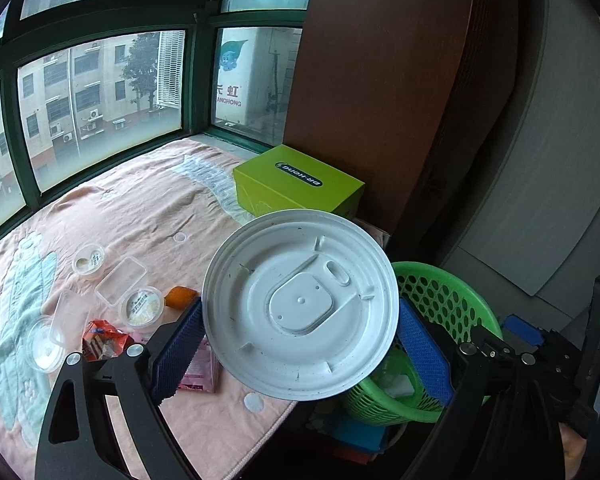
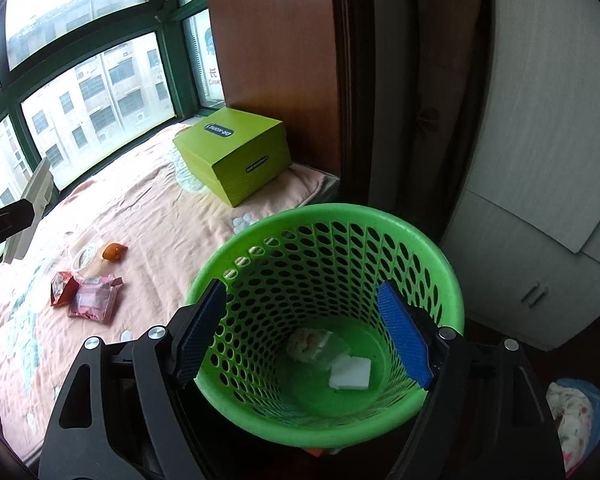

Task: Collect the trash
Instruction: 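Lower the white lid into the green wastebasket with the left tool and release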

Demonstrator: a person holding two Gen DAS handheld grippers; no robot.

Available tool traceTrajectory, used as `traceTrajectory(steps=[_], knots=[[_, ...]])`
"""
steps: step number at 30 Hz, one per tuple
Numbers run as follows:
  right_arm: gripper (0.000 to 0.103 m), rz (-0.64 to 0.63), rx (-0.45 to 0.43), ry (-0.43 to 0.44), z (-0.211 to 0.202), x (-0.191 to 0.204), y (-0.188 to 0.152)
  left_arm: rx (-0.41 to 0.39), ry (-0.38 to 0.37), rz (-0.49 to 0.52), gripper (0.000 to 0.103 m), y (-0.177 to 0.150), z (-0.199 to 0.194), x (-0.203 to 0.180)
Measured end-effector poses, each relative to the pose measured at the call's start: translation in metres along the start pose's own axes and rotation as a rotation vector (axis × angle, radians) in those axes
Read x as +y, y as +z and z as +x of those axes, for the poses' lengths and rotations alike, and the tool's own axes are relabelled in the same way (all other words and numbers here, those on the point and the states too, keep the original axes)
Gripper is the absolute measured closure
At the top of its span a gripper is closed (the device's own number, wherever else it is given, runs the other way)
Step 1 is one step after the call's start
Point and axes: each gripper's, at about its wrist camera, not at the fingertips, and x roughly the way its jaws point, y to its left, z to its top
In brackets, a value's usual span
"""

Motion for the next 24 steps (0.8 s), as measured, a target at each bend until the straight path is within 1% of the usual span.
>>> traceTrajectory(steps=[6, 13, 24], knots=[[0.021, 0.014, -0.012, -0.014, -0.006, -0.008, -0.001, 0.024, -0.025, 0.032, 0.014, -0.001, 0.011, -0.021], [0.02, 0.039, -0.027, -0.032, -0.013, -0.019, -0.002, 0.059, -0.053, 0.066, 0.014, -0.003, 0.027, -0.042], [0.02, 0.087, -0.053, -0.064, -0.023, -0.038, -0.004, 0.092, -0.096, 0.138, 0.013, -0.007, 0.047, -0.079]])
